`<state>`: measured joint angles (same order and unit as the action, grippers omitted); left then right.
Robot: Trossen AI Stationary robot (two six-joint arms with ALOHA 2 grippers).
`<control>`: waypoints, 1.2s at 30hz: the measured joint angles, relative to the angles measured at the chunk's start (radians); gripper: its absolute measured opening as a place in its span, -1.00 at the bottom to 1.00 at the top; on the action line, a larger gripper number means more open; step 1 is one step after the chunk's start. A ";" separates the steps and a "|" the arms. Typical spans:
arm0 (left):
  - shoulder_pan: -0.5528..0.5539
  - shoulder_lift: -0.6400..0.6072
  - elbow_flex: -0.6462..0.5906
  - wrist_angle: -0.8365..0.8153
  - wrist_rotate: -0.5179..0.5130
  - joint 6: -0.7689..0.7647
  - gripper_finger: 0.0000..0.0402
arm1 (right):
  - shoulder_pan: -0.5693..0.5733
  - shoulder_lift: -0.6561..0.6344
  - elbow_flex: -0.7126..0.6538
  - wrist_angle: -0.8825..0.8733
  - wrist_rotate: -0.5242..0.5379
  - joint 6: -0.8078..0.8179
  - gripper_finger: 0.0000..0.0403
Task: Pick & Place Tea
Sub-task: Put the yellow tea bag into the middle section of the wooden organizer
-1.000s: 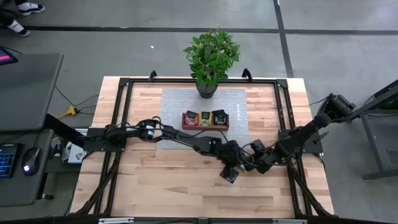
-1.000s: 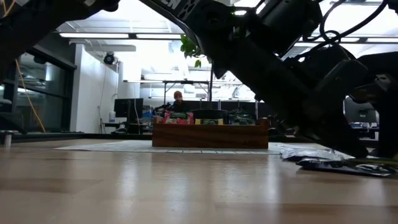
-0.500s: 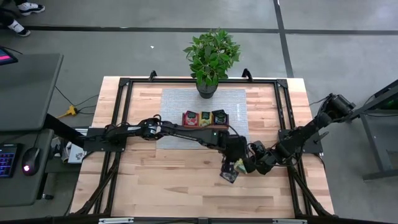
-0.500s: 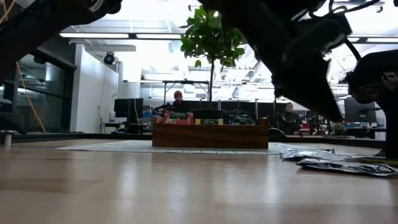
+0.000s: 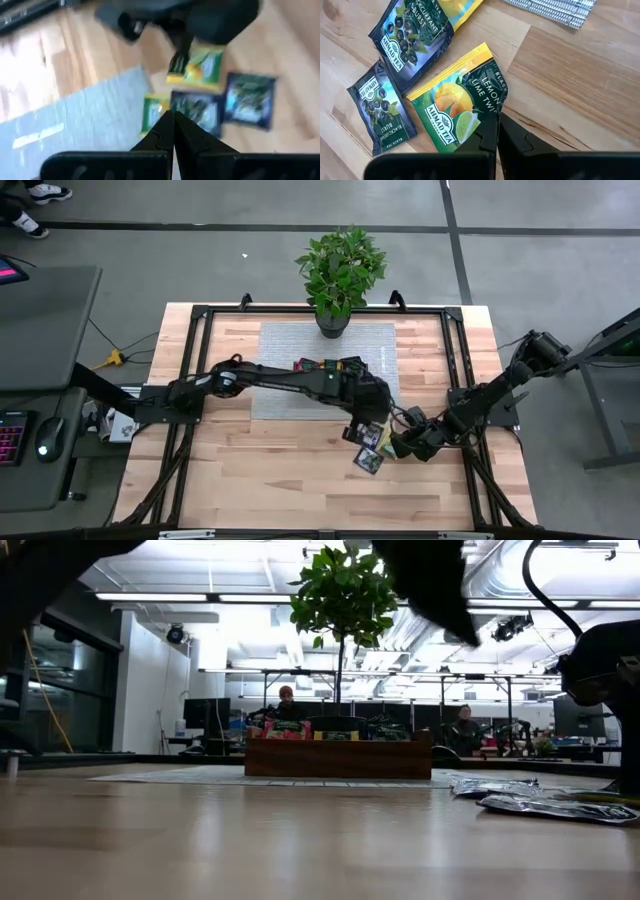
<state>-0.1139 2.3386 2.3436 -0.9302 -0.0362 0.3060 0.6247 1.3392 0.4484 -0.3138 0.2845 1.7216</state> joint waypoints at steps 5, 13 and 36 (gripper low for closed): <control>0.038 -0.036 -0.006 -0.081 -0.035 0.023 -1.00 | 0.000 0.000 0.000 -0.003 0.003 -0.001 -1.00; 0.087 -0.151 -0.005 -0.115 0.027 0.076 -1.00 | 0.000 0.000 0.000 -0.006 0.007 -0.002 -1.00; 0.100 -0.722 -0.022 -0.147 -0.003 0.125 -1.00 | -0.006 0.003 -0.005 0.035 0.136 -0.078 -1.00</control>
<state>-0.0135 1.6161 2.3217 -1.0771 -0.0397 0.4308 0.6191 1.3418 0.4437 -0.2787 0.4203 1.6435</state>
